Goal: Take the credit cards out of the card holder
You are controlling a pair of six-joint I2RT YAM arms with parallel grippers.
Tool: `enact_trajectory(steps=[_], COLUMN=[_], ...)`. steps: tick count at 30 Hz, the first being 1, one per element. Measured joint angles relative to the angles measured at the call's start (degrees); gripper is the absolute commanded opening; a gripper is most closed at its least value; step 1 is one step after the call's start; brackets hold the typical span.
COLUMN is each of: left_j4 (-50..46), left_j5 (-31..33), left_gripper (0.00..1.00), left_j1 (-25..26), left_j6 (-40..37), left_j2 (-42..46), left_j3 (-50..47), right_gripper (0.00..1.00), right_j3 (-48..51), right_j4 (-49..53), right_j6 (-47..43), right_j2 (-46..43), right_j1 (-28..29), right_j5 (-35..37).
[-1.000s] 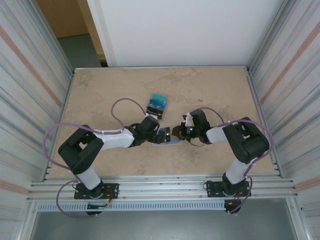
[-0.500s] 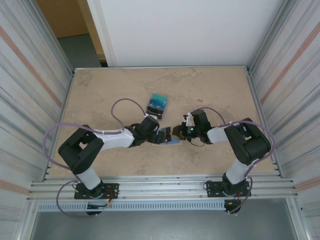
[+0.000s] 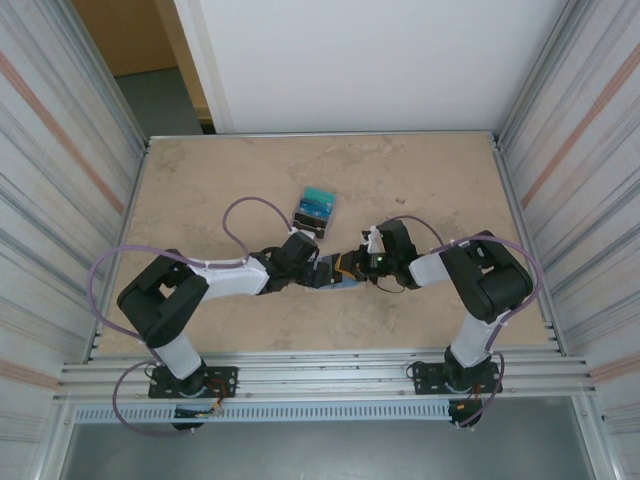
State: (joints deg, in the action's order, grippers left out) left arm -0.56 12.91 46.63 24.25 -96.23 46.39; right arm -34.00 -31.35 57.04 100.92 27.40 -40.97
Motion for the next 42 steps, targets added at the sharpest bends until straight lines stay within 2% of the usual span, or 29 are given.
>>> enact_trajectory(steps=[6, 12, 22, 29, 32, 35, 38, 42], left_j4=[0.0, 0.4, -2.9, -4.7, -3.1, 1.5, 6.6, 10.3], left_j5=[0.0, 0.0, -0.5, -1.0, -4.2, -9.9, -16.1, -23.2], left_gripper=[0.99, 0.99, 0.99, 0.95, 0.87, 0.84, 0.83, 0.75], left_j1=[0.0, 0.0, 0.0, -0.2, -1.9, -5.8, -9.7, -10.7], left_j6=[0.2, 0.6, 0.5, 0.4, 1.1, 3.2, 5.8, 7.8], left_j2=[0.0, 0.2, 4.2, 13.2, 18.3, 22.5, 25.1, 25.4], left_j3=[0.0, -0.5, -1.7, -0.1, 0.0, -1.0, -2.6, -2.8], right_gripper=[0.07, 0.04, 0.04, 0.00, 0.00, 0.00, 0.00, 0.00], right_j3=[0.0, 0.0, 0.0, 0.1, 0.5, 1.4, 1.8, 1.9], right_j4=[1.0, 8.3, 23.1, 27.6, 26.4, 23.0, 17.2, 7.6], right_j6=[-0.5, -3.7, -10.9, -14.7, -15.6, -15.6, -15.0, -12.2], right_j2=[-0.8, -6.1, -19.9, -31.4, -35.2, -37.4, -37.6, -35.9], right_j1=[-0.3, -1.2, -1.0, -0.3, -0.3, -0.3, -0.3, -0.3], right_j5=[0.4, 3.0, 10.7, 16.7, 18.6, 19.4, 19.2, 17.1])
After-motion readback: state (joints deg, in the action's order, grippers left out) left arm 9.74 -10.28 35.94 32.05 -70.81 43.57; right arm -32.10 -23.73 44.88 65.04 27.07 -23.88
